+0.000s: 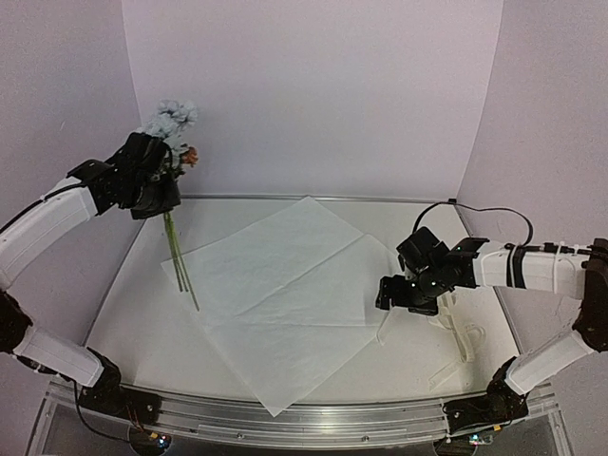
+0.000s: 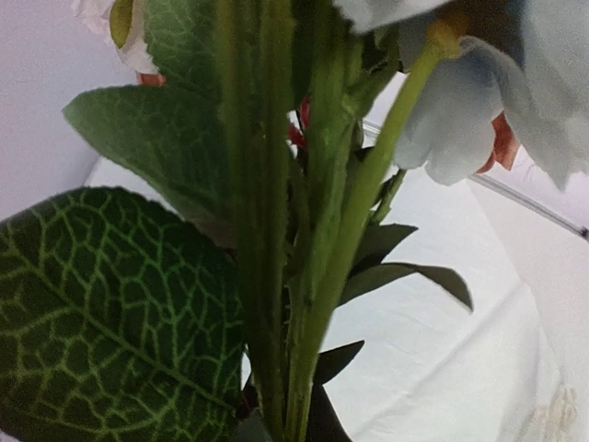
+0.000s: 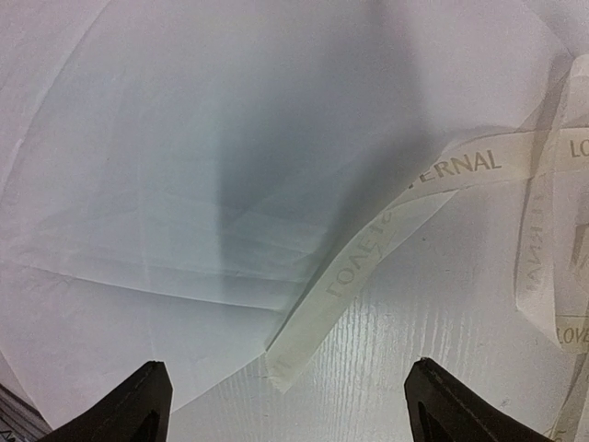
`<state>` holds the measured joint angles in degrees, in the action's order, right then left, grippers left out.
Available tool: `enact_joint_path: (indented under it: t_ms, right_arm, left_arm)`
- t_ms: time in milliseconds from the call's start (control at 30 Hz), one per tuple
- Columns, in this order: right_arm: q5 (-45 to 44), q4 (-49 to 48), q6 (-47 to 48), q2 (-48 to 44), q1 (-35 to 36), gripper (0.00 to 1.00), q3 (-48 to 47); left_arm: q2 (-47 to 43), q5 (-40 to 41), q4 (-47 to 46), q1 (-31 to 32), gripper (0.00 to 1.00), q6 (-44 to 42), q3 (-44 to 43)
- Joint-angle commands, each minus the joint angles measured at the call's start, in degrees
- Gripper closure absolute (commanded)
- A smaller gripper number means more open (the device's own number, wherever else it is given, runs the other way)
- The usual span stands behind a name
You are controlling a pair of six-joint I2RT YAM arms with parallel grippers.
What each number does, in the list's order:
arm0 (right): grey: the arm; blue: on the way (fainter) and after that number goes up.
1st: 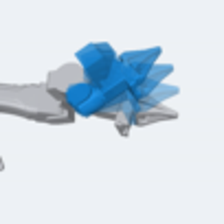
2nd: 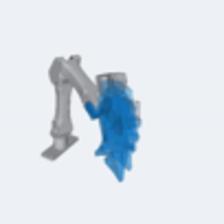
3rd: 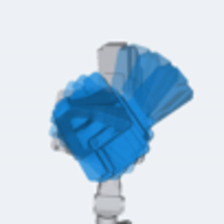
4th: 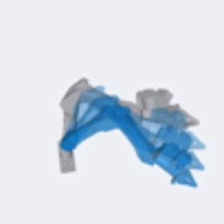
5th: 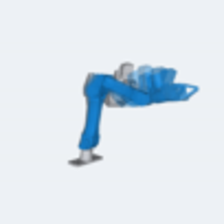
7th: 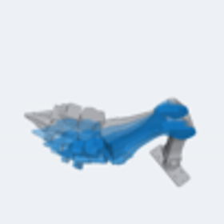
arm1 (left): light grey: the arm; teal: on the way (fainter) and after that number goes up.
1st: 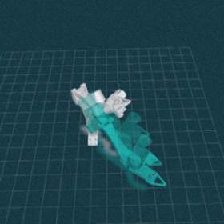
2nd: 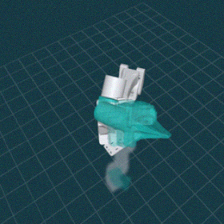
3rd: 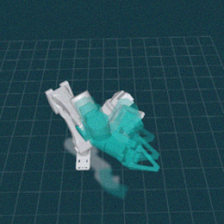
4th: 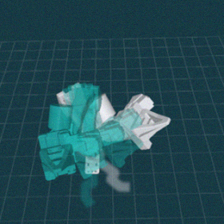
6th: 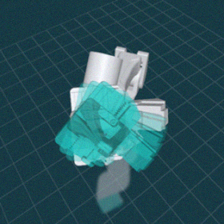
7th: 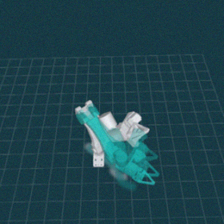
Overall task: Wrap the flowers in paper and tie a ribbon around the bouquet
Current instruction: Place the fake flower on the flattened wrapping paper.
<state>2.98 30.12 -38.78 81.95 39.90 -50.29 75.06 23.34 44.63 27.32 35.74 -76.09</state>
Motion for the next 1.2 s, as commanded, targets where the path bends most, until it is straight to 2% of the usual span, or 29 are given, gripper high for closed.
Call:
enact_joint_path:
  t_ms: [0, 233, 433, 533, 867, 1167]
  right_arm:
    - [-6.87, 4.33, 0.48, -1.93, -0.04, 0.09, -3.16]
    - [-10.66, 7.03, -3.35, -6.50, -2.02, 0.09, -0.81]
    - [-10.06, 7.10, -4.10, -6.70, -2.11, 0.07, -0.54]
    - [-10.36, 7.06, -4.26, -5.55, -2.11, 0.06, -0.90]
    - [-7.92, 6.97, -2.90, -0.05, -2.50, 0.05, -5.41]
    - [-5.50, 6.86, -2.39, 3.11, -3.32, 0.05, -7.27]
  left_arm:
    - [12.28, -10.90, -7.52, 7.06, 1.00, -2.30, -9.12]
    - [33.38, -19.18, -18.73, 10.64, 1.00, -2.08, -21.59]
    - [46.60, -22.63, -22.25, 11.19, 1.00, 0.11, -29.94]
    - [49.51, -25.47, -26.00, 11.38, 1.00, 0.08, -29.66]
    - [55.68, -33.82, -29.66, 11.71, 1.00, 1.58, -34.13]
    - [60.71, -39.87, -34.24, 11.54, 0.99, 4.96, -33.93]
